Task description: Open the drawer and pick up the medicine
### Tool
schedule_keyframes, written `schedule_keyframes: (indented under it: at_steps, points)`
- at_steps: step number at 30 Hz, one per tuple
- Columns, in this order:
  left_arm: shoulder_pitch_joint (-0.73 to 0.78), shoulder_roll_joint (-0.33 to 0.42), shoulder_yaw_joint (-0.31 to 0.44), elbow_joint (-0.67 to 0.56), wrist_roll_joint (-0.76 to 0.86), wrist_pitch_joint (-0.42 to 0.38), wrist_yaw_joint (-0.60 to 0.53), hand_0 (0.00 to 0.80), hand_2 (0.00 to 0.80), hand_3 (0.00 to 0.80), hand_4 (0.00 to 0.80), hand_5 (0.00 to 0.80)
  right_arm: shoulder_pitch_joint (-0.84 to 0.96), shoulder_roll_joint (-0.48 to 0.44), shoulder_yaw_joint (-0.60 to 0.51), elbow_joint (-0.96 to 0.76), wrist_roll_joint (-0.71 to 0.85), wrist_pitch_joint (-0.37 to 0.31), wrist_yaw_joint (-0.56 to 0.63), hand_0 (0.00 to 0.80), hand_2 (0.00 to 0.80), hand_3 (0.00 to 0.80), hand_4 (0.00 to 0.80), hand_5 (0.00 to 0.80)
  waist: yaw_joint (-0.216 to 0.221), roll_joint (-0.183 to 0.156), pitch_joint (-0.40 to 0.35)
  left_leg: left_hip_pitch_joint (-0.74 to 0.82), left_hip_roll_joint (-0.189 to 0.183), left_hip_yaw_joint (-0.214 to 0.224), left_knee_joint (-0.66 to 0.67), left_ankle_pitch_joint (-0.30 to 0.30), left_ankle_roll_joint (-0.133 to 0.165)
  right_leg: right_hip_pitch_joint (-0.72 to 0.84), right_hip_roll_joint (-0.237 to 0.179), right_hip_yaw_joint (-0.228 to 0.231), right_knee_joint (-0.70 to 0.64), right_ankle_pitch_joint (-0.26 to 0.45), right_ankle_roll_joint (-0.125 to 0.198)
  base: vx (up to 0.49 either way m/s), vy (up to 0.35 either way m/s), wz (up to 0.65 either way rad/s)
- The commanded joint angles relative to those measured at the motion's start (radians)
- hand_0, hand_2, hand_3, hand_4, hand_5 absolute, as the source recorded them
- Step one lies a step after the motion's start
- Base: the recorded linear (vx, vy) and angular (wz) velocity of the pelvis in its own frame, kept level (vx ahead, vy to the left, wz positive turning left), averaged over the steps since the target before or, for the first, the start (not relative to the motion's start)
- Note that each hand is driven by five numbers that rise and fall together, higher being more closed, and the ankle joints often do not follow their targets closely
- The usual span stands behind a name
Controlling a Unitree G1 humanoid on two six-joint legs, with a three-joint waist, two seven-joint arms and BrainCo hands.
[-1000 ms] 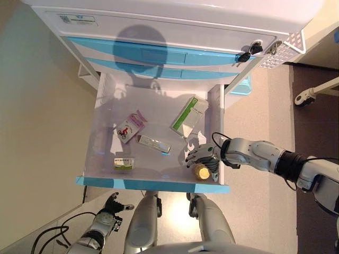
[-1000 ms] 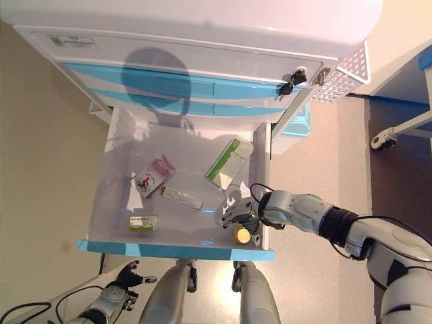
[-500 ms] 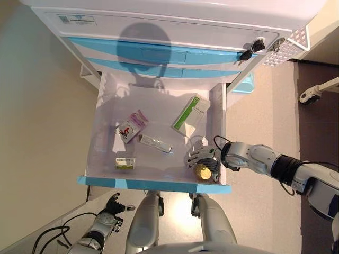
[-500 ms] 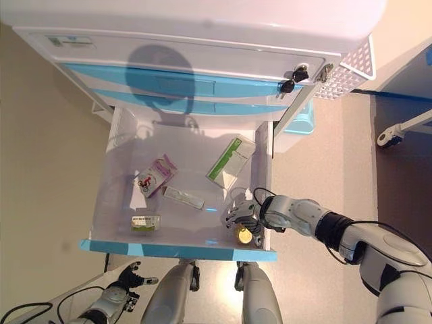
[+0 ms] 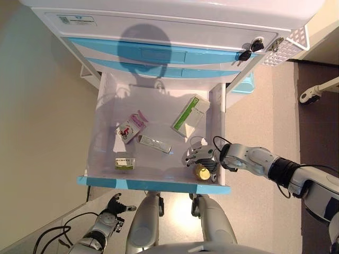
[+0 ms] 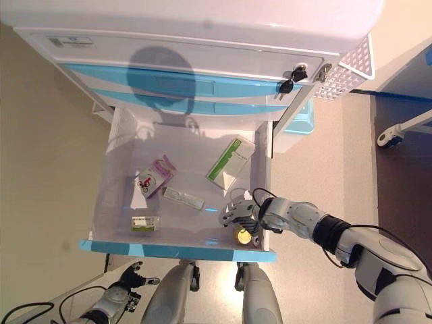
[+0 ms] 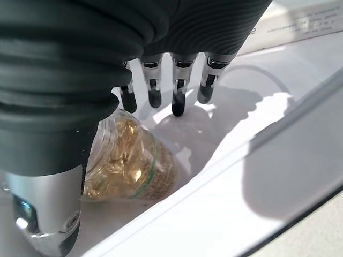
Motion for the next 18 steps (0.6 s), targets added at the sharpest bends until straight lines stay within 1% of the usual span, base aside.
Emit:
schedule_keyframes:
  at_steps: [1,5,10,13,14,15,16,17,18]
  points:
    - [0.008,0.003,-0.006,0.020,-0.008,0.000,0.003,0.000,0.000,0.000,0.000,0.000,0.050,0.047,0.023,0.040,-0.050,0.003,-0.009,0.000,0.000,0.000,0.000,0.000,0.009,-0.033,-0.006,-0.026,-0.055,0.008,0.024,-0.047,0.011,-0.080,-0.031,0.043,-0.032,0.123,0.046,0.000,0.000,0.00]
    - [0.007,0.004,-0.003,0.020,-0.007,0.001,0.003,0.000,0.000,0.000,0.000,0.000,0.053,0.041,0.022,0.027,-0.050,0.003,-0.004,0.000,0.000,0.000,0.000,0.000,0.009,-0.033,-0.005,-0.026,-0.055,0.008,0.024,-0.046,0.011,-0.081,-0.030,0.043,-0.030,0.122,0.046,0.000,0.000,0.00]
    - [0.004,0.003,0.011,0.018,-0.009,0.002,0.002,0.000,0.000,0.000,0.000,0.000,0.062,0.002,0.015,-0.060,-0.020,-0.006,0.028,0.000,0.000,0.000,0.000,0.000,0.005,-0.039,-0.001,-0.030,-0.054,0.007,0.027,-0.047,0.012,-0.085,-0.029,0.045,-0.028,0.123,0.046,0.000,0.000,0.00]
    - [0.002,0.004,0.014,0.016,-0.008,0.003,0.001,0.000,0.000,0.000,0.000,0.000,0.072,-0.008,0.018,-0.072,-0.017,-0.010,0.039,0.000,0.000,0.000,0.000,0.000,0.004,-0.038,0.000,-0.030,-0.054,0.007,0.027,-0.047,0.012,-0.086,-0.029,0.046,-0.026,0.122,0.046,0.000,0.000,0.00]
    - [0.002,0.004,0.014,0.016,-0.008,0.003,0.001,0.000,0.000,0.000,0.000,0.000,0.072,-0.008,0.018,-0.072,-0.017,-0.010,0.039,0.094,0.094,0.094,0.094,0.094,0.004,-0.038,0.000,-0.030,-0.054,0.007,0.027,-0.047,0.012,-0.086,-0.029,0.046,-0.026,0.122,0.046,0.000,0.000,0.00]
    - [0.001,0.004,0.014,0.015,-0.007,0.003,0.001,0.000,0.000,0.000,0.000,0.000,0.082,-0.011,0.019,-0.066,-0.022,-0.010,0.041,0.408,0.408,0.408,0.408,0.408,0.003,-0.037,0.001,-0.030,-0.054,0.005,0.027,-0.046,0.011,-0.086,-0.029,0.048,-0.026,0.122,0.046,0.000,0.000,0.00]
    - [0.001,0.004,0.014,0.015,-0.007,0.003,0.001,0.000,0.000,0.000,0.000,0.000,0.082,-0.011,0.019,-0.066,-0.022,-0.010,0.041,0.420,0.420,0.420,0.420,0.420,0.003,-0.037,0.001,-0.030,-0.054,0.005,0.027,-0.046,0.011,-0.086,-0.029,0.048,-0.026,0.122,0.046,0.000,0.000,0.00]
    - [-0.002,0.004,0.014,0.013,-0.007,0.003,0.001,0.000,0.000,0.000,0.000,0.000,0.093,-0.008,0.020,-0.049,-0.034,-0.010,0.039,0.565,0.565,0.565,0.565,0.565,0.002,-0.036,0.002,-0.029,-0.054,0.003,0.028,-0.047,0.012,-0.087,-0.029,0.049,-0.024,0.120,0.045,0.000,0.000,0.00]
    - [-0.003,0.004,0.012,0.012,-0.008,0.002,0.001,0.000,0.000,0.000,0.000,0.000,0.100,-0.004,0.023,-0.040,-0.039,-0.010,0.042,0.596,0.596,0.596,0.596,0.596,0.002,-0.035,0.003,-0.029,-0.055,0.002,0.028,-0.046,0.012,-0.087,-0.028,0.050,-0.022,0.119,0.045,0.000,0.000,0.00]
